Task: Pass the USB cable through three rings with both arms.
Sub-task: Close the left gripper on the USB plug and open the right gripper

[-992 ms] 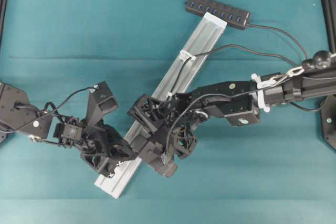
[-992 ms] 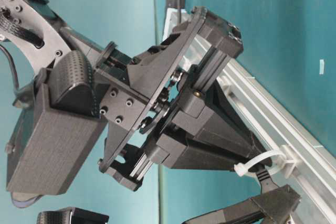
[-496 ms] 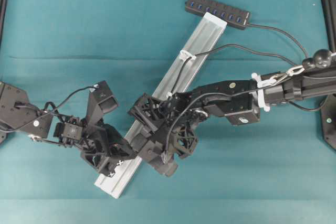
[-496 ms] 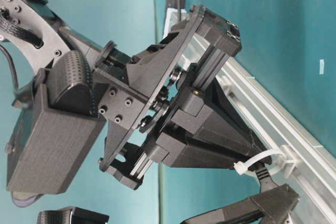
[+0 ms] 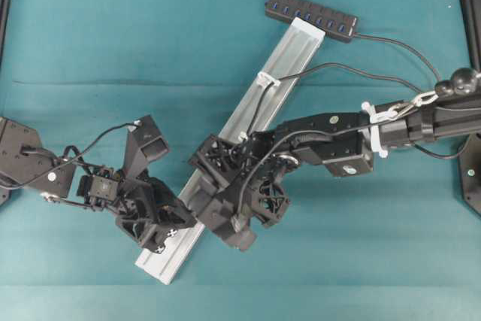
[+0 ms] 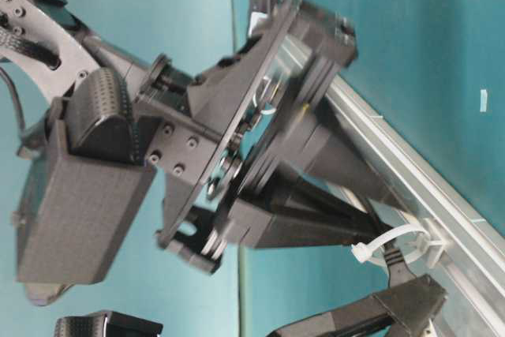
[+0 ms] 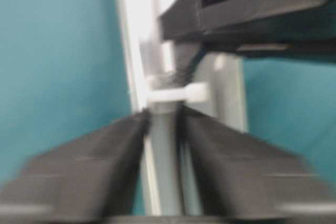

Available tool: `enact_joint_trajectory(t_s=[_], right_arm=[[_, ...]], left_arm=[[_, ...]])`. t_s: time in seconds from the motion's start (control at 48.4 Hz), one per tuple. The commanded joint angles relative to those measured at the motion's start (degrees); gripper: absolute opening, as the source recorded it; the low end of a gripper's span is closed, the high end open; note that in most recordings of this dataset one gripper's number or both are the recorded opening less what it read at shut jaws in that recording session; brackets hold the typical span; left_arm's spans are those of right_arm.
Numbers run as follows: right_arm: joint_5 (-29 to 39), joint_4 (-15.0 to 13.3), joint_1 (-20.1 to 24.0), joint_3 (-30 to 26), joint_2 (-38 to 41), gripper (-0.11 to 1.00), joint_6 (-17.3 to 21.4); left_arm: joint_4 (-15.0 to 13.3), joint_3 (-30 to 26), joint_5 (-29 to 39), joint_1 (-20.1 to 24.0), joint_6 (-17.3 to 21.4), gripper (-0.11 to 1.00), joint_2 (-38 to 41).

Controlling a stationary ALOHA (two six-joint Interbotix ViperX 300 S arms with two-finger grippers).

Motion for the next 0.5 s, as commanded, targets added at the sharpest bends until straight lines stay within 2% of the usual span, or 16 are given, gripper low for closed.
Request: enact_joint_trajectory(t_s=[0.0, 0.041, 0.083, 0.289, 0.475], right_arm=[[0.00, -0.18, -0.62, -0.18, -0.79, 0.82, 2.64], [0.00, -0.53, -0.70, -0.18, -0.97, 0.89, 3.52], [0.09, -0.70, -0.79, 0.00, -1.14, 0.91, 3.96], [-0.26, -0.88, -0.97, 0.53, -1.85, 0.87, 4.04], [-0.35, -0.88, -1.32, 1.76, -2.99, 0.87, 4.13]], left_arm=[[0.09, -0.79, -0.26, -0.18, 0.00, 0.10, -0.79], [0.09, -0.79, -0.35, -0.26, 0.00, 0.10, -0.88], [0.09, -0.79, -0.26, -0.26, 0.00, 0.10, -0.88], [0.09, -0.44, -0.26, -0.44, -0.62, 0.10, -1.23], [0.18, 1.58, 0.18, -1.14, -4.04, 0.10, -4.48]])
